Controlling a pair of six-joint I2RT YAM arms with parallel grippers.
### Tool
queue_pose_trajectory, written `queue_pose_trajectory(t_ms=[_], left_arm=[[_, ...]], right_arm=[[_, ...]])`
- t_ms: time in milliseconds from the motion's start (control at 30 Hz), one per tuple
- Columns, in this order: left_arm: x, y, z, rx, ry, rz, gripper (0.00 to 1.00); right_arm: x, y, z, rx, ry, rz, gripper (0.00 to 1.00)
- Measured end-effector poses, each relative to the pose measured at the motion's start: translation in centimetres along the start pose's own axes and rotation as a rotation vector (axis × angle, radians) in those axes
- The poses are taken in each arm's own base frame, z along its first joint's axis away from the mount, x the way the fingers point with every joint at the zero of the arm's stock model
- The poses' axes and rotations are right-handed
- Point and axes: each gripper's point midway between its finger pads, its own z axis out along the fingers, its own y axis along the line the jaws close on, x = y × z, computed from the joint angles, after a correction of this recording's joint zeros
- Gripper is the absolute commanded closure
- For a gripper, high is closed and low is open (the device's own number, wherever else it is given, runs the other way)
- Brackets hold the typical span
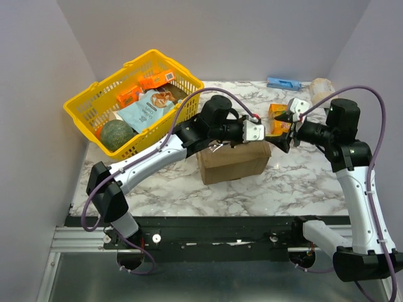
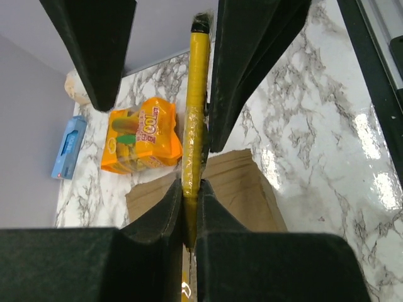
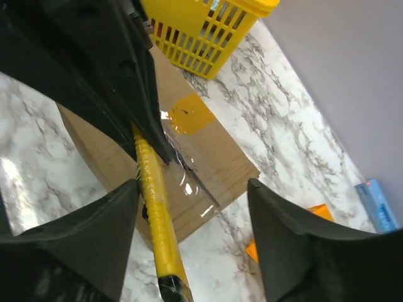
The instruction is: Unpack the express box
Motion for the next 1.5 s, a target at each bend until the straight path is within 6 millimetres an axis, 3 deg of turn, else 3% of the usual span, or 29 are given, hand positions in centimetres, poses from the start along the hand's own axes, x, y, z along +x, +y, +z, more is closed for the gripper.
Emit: queue_pose_trajectory(t_ms=[133, 233, 333, 433, 500, 600, 700, 967, 1167, 1200, 1233, 1333, 1433, 1500], left_arm=[[0.6, 0.6, -2.8, -0.044, 0.016, -0.030, 1.00], [1.3, 1.5, -6.8, -0.102, 0.039, -0.079, 1.00], [2.3, 1.7, -12.2, -0.163, 0.067, -0.115, 1.00], [3.8, -0.6, -17.2, -0.193, 0.112, -0.137, 1.00], [5.4, -3.6, -19.1, -0.177, 0.151, -0.159, 1.00], [8.5, -8.7, -20.7, -0.124, 0.229, -0.225, 1.00], [12.5, -12.3, -21.8, -0.085, 0.353, -0.356, 1.00], [23.1, -16.3, -24.9, -0.086, 0.726, -0.679, 1.00], [27.9, -20.3, -25.0, 0.048, 0.864, -0.755, 0.98], [28.2, -20.3, -24.8, 0.061, 0.866, -0.755, 0.94], [28.7, -20.3, -24.7, 0.076, 0.873, -0.759, 0.75], [29.8, -20.2, -24.4, 0.115, 0.886, -0.786, 0.54], [30.6, -19.7, -24.8, 0.119, 0.899, -0.811, 0.39], [29.9, -18.7, -25.1, 0.101, 0.879, -0.777, 0.37]], right_arm=[[-1.5, -1.2, 0.0, 0.030, -0.006, 0.066, 0.18], [-2.4, -2.4, -0.4, 0.077, -0.001, 0.105, 0.18], [-2.9, -3.2, -0.5, 0.112, 0.008, 0.155, 0.19], [-2.3, -4.2, -0.4, 0.150, 0.039, 0.213, 0.19], [-1.4, -4.8, -0.1, 0.182, 0.070, 0.258, 0.19], [-0.2, -5.5, 0.3, 0.207, 0.102, 0.318, 0.19], [0.5, -5.7, 0.9, 0.205, 0.114, 0.381, 0.20], [1.8, -6.7, 2.8, 0.186, 0.128, 0.510, 0.20], [2.5, -6.4, 3.3, 0.172, 0.131, 0.538, 0.20], [2.7, -6.2, 3.3, 0.167, 0.135, 0.541, 0.20], [3.0, -6.1, 3.4, 0.165, 0.139, 0.542, 0.20], [3.4, -5.8, 3.5, 0.157, 0.150, 0.542, 0.21], [3.7, -5.4, 3.7, 0.143, 0.160, 0.520, 0.22], [4.5, -4.7, 3.8, 0.130, 0.186, 0.496, 0.22]])
